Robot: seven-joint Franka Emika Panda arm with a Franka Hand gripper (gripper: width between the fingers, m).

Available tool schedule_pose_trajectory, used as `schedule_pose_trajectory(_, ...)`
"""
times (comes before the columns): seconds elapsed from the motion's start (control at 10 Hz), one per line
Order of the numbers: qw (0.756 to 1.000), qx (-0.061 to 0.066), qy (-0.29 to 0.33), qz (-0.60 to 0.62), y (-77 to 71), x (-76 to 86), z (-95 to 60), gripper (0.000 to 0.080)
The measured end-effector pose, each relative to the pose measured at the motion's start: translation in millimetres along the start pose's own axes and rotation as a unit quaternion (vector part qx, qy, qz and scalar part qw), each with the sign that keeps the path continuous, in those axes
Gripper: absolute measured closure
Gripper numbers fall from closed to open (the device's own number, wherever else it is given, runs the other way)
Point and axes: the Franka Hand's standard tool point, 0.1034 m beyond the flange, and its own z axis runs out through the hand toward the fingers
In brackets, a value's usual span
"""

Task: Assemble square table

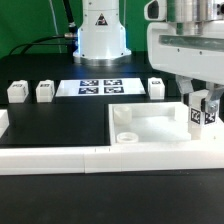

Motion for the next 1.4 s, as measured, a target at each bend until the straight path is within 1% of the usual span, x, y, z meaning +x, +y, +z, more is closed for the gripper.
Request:
schedule_pose_trajectory(0.1,0.998,0.001,-0.006,0.064,0.5,-0.4,0.3,0.0507)
schedule_pose_trajectory(0.2,0.99,0.002,-0.01,0.143,0.6,-1.8,0.5,0.0507)
schedule_pose_trajectory(0.3,0.976,0.008,-0.016,0.219,1.1,-2.5,1.0,0.0507)
schedule_pose_trajectory(0.4,0.963,0.011,-0.02,0.269,1.5,-3.1,1.3,0.0505)
schedule_pose_trajectory(0.7,0.939,0.011,-0.02,0.344,2.5,-3.3,1.1,0.0505)
schedule_pose_trajectory(0.8,0.937,0.011,-0.016,0.349,3.5,-1.5,0.8,0.0504)
schedule_pose_trajectory(0.9,0.94,0.01,-0.015,0.339,3.8,-2.2,1.4,0.0504)
schedule_pose_trajectory(1.0,0.942,0.01,-0.015,0.334,4.0,-2.2,2.0,0.0399)
schedule_pose_trajectory(1.1,0.952,0.011,-0.015,0.307,4.0,-2.2,1.9,0.025)
schedule_pose_trajectory(1.2,0.98,-0.005,-0.021,0.2,3.1,-3.6,-1.5,0.018)
schedule_pose_trajectory(1.3,0.997,-0.016,-0.028,0.069,-0.3,-7.6,-6.4,0.0159)
schedule_pose_trajectory(1.4,0.997,-0.018,-0.029,0.073,0.3,-21.7,-9.2,0.0151)
